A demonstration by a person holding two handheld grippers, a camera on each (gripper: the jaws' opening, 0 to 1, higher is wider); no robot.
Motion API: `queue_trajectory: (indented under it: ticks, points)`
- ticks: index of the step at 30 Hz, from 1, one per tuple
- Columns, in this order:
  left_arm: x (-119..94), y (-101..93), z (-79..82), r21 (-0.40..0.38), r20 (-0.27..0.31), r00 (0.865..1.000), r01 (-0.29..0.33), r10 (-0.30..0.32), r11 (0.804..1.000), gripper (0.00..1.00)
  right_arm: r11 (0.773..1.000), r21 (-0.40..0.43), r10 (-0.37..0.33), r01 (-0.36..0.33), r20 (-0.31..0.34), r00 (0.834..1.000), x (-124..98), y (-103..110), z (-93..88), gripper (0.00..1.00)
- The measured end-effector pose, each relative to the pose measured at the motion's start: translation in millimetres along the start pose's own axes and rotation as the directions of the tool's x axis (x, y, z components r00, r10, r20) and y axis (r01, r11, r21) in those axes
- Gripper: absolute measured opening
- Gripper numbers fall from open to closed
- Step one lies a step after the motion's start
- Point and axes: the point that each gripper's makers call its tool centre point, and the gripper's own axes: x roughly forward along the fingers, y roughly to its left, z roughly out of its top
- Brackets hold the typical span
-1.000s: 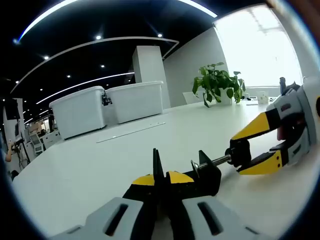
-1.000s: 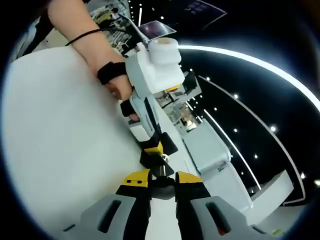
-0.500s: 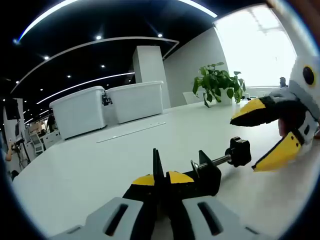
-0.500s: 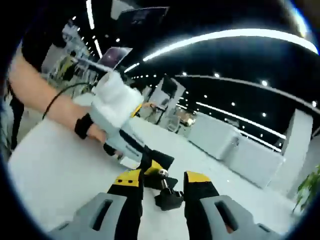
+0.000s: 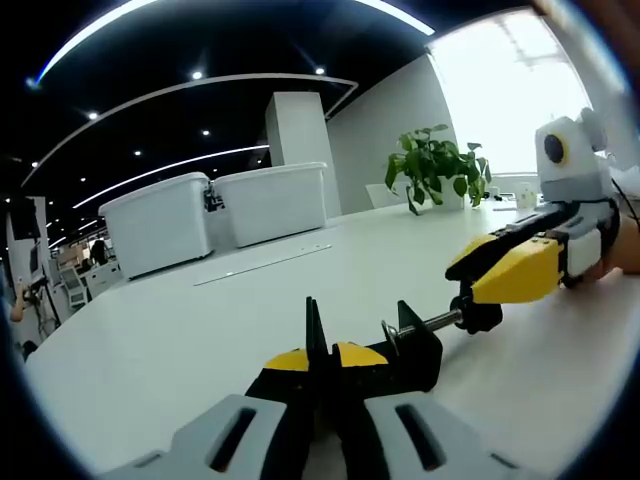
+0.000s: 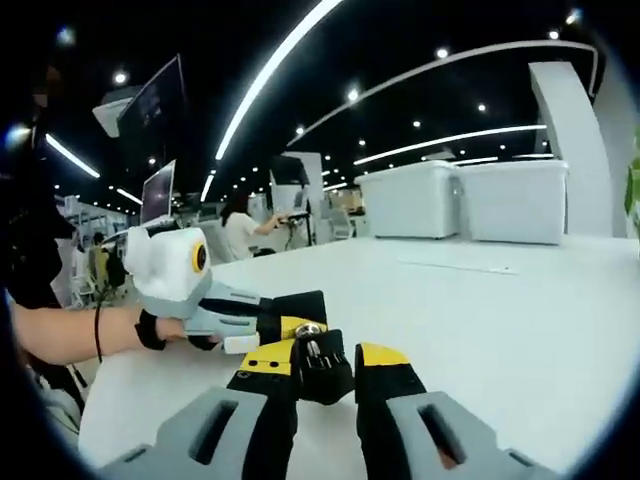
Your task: Clamp the fixed fixture on the desktop, loosen the retaining clip, secure it to the edge of the desk, and tighten the retaining clip.
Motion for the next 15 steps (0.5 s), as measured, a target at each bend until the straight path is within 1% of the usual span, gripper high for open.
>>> queue_trajectory:
  ticks: [3,10,13,15]
  points:
    - [0.2,0.1,0.0,-0.001,0.000,1.000,0.000,0.000,1.000,0.07,0.999,-0.049,-0.008,0.007,-0.019,1.000,2.2,1.2,-4.7,0.20]
    - [0.8,0.6,0.2,-0.003,-0.001,1.000,0.001,-0.001,1.000,0.07,0.998,-0.070,-0.007,0.006,-0.015,1.000,1.6,3.6,-4.1,0.19]
    - [0.9,0.7,0.4,-0.004,0.000,1.000,0.001,-0.001,1.000,0.07,0.994,-0.110,-0.016,0.014,-0.015,1.000,1.3,5.1,-4.1,0.19]
    - [0.9,0.7,0.5,-0.003,0.000,1.000,0.001,-0.001,1.000,0.07,0.986,-0.168,-0.022,0.020,-0.010,1.000,0.5,6.4,-3.5,0.19]
